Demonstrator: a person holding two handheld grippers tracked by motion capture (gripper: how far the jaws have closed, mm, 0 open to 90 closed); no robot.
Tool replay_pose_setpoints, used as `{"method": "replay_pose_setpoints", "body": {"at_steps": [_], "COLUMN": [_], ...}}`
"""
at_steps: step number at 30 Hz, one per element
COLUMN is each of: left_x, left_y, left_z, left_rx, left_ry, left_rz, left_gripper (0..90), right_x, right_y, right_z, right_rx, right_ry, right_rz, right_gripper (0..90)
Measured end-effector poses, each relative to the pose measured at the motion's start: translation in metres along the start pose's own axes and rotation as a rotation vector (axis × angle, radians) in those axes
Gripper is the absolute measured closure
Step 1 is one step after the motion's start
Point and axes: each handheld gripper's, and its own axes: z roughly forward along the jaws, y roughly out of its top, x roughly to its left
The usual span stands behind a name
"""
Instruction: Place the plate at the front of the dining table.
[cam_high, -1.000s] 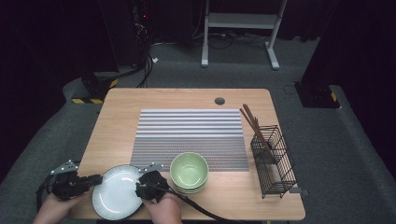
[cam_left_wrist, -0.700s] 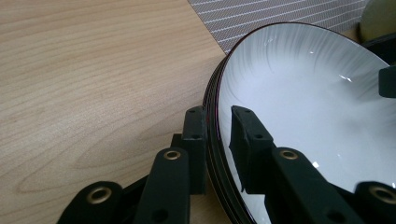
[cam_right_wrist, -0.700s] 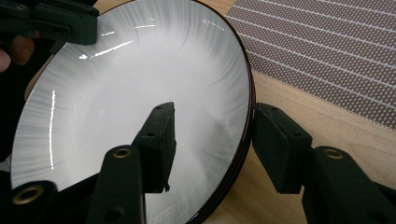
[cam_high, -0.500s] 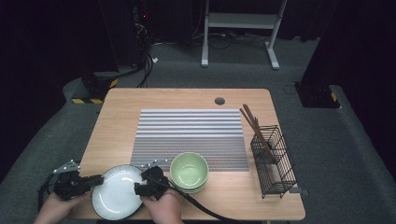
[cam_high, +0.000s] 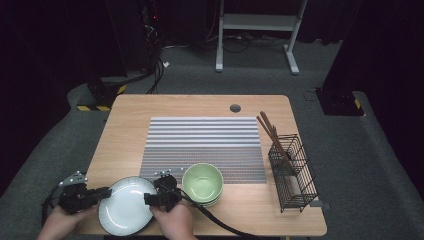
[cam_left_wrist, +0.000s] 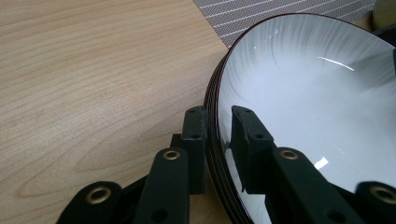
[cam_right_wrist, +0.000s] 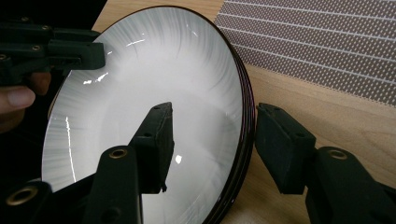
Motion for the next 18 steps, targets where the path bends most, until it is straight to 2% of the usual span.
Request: {"method": "replay_pose_setpoints", "body": {"at_steps": [3,9,10,13,18], "left_x": [-0.0012,-0.0013,-0.0018,-0.0023,-0.0015], "left_y": [0.0005,0.0011,0.0021,0.0037,0.0039], "left_z": [-0.0014,-0.0002,0.0001,0.0011,0.0016], "left_rx": [-0.018,-0.032,-0.028,-0.029,-0.034], "left_ry": [0.02,0.019,0.028,0.031,0.026], "left_rz": [0.014,0.008,0.02,0.019,0.011], "left_gripper": [80.5,81.2,81.2,81.3,81.5], "right_x": [-0.0015,-0.0033,-0.003,-0.0018,-0.0029], "right_y": [0.0011,0.0027,0.0027,0.0013,0.0007], "right_z": [0.0002,0.0025,0.0031,0.004,0.0052], "right_rx": [0.002,0.014,0.014,0.01,0.011], "right_ry": [0.003,0.006,0.001,-0.021,-0.034], "right_rz": [0.024,0.057,0.055,0.025,0.015], "right_gripper": [49.4,51.6,52.8,56.6,61.7]}}
